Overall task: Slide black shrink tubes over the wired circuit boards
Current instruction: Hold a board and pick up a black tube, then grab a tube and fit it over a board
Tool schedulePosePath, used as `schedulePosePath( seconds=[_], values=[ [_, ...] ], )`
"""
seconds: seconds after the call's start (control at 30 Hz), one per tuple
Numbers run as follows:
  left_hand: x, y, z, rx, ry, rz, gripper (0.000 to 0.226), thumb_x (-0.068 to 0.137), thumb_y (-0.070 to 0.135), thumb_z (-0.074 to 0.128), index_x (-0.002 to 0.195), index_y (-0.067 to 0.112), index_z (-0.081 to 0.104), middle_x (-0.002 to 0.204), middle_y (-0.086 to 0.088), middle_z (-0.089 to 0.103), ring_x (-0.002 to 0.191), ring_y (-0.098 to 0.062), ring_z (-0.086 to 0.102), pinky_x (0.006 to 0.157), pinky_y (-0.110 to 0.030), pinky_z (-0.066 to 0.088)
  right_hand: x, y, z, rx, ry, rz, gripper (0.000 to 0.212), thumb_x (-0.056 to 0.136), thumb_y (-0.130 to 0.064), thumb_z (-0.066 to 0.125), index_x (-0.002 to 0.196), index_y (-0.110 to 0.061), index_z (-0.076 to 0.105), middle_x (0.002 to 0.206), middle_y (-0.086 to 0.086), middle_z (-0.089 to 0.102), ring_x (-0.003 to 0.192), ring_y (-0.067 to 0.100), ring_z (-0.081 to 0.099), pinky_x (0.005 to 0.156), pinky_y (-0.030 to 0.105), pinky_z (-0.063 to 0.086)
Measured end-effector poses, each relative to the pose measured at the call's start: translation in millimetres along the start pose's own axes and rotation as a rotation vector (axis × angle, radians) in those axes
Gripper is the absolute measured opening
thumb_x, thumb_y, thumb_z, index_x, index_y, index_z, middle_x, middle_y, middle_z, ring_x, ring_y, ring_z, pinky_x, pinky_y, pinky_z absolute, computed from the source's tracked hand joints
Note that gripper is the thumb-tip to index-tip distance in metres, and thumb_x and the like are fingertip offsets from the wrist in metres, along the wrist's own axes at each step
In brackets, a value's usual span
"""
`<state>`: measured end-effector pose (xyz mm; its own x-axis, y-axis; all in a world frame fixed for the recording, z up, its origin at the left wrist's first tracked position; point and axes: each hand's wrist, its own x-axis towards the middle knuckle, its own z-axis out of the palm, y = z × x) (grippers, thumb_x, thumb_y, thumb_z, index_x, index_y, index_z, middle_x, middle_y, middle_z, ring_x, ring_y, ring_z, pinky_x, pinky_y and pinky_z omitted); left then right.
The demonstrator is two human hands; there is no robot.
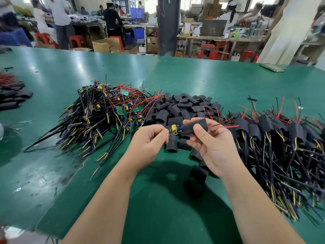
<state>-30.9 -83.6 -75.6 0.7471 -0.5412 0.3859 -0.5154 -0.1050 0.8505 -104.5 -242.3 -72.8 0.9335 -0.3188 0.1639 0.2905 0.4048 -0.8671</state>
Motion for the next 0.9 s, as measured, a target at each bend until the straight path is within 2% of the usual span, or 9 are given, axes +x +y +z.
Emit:
schedulePosePath(
  seconds=[0.13,0.3,0.4,0.53,0.6,0.67,0.77,0.83,0.9],
  values=[
    [-1.5,1.2,-1.1,-0.028,-0.038,-0.018,0.03,0.087,0.025,0.046,0.058,0.019,0.05,0.059,-0.028,0.043,0.053,-0.032,0.035,0.055,-0.029,0.023,-0.8,2.7,1.2,0.037,-0.001,0.033,0.018,0.076,-0.015,0.061,0.092,-0.008,0.061,0.097,0.008,0.075,0.055,0.007,0.062,0.059,0.024,0.056],
    [-3.2,0.1,0.5,-0.011,-0.074,-0.024,0.029,0.088,0.025,0.047,0.06,0.017,0.052,0.055,-0.023,0.036,0.049,-0.015,0.028,0.047,-0.026,0.022,-3.1,5.5,6.1,0.062,-0.005,0.049,0.02,0.074,-0.017,0.061,0.091,-0.006,0.06,0.093,0.009,0.075,0.052,0.008,0.062,0.056,0.023,0.055],
    [-2.7,-0.8,0.3,-0.024,-0.064,-0.032,0.029,0.087,0.025,0.047,0.059,0.018,0.051,0.055,-0.024,0.038,0.051,-0.018,0.028,0.049,-0.03,0.021,-4.7,6.4,6.0,-0.028,-0.03,0.024,0.017,0.072,-0.015,0.065,0.088,-0.009,0.063,0.097,0.01,0.075,0.051,0.009,0.062,0.057,0.023,0.055],
    [-0.6,-1.2,-0.9,-0.06,-0.059,-0.047,0.03,0.087,0.026,0.047,0.058,0.019,0.052,0.059,-0.03,0.045,0.054,-0.035,0.039,0.054,-0.042,0.029,-5.4,4.7,3.8,-0.109,-0.086,0.01,0.022,0.073,-0.013,0.064,0.094,-0.006,0.062,0.097,0.009,0.074,0.052,0.011,0.057,0.058,0.024,0.053],
    [-0.5,-1.3,-1.0,-0.076,-0.071,-0.064,0.03,0.086,0.026,0.047,0.058,0.02,0.053,0.059,-0.03,0.044,0.055,-0.035,0.039,0.056,-0.041,0.028,-4.8,4.2,2.3,-0.153,-0.104,0.002,0.022,0.073,-0.013,0.065,0.094,-0.007,0.063,0.097,0.01,0.074,0.053,0.012,0.056,0.058,0.024,0.052],
    [-1.5,-2.7,-0.7,-0.083,-0.101,-0.078,0.029,0.086,0.026,0.047,0.058,0.019,0.053,0.056,-0.023,0.037,0.056,-0.025,0.031,0.055,-0.032,0.024,-5.3,6.1,2.9,-0.184,-0.143,-0.012,0.02,0.075,-0.011,0.068,0.094,-0.009,0.065,0.101,0.009,0.073,0.061,0.016,0.059,0.063,0.027,0.053],
    [-2.8,-8.3,0.1,-0.068,-0.139,-0.082,0.03,0.088,0.023,0.049,0.061,0.01,0.053,0.056,-0.002,0.035,0.055,-0.014,0.028,0.051,-0.029,0.021,-6.9,12.1,6.8,-0.162,-0.167,-0.024,0.023,0.075,-0.008,0.07,0.098,-0.011,0.065,0.107,0.009,0.071,0.086,0.027,0.064,0.079,0.042,0.054],
    [-1.4,-15.4,1.0,0.049,-0.13,-0.091,0.033,0.091,0.017,0.053,0.059,0.012,0.052,0.051,0.006,0.039,0.049,-0.011,0.028,0.048,-0.027,0.022,-7.3,16.0,9.8,-0.123,-0.13,0.002,0.033,0.072,-0.007,0.067,0.104,-0.011,0.063,0.104,0.007,0.072,0.09,0.024,0.065,0.079,0.038,0.056],
    [1.2,-21.1,2.6,0.204,-0.097,-0.119,0.032,0.091,0.011,0.056,0.06,0.02,0.056,0.045,0.011,0.049,0.042,-0.005,0.032,0.046,-0.024,0.027,-6.3,18.7,12.6,-0.129,-0.05,0.03,0.036,0.074,0.001,0.066,0.108,-0.012,0.061,0.101,0.007,0.073,0.086,0.021,0.065,0.071,0.029,0.054]
  ],
)
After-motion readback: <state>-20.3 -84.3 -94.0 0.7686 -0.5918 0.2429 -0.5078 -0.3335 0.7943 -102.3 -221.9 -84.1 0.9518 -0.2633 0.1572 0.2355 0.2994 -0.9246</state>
